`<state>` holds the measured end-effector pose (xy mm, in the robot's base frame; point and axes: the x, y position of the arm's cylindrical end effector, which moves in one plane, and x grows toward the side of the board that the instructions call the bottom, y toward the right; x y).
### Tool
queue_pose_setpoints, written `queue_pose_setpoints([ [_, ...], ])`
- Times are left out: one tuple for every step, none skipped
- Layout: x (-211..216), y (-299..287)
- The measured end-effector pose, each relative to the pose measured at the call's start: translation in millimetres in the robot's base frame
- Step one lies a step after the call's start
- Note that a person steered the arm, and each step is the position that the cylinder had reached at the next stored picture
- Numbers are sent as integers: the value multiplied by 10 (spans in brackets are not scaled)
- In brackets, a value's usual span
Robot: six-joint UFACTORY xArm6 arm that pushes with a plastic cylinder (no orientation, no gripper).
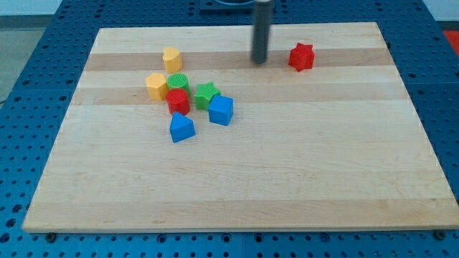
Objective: Place the yellow heart diagonal to the green circle
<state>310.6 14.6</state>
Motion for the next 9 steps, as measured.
queue_pose_setpoints([
  [149,511],
  [120,1200],
  [-141,1428],
  [-93,1081],
  [-78,496],
  [339,-605],
  [661,-1762],
  [530,-1721],
  [382,-1519],
])
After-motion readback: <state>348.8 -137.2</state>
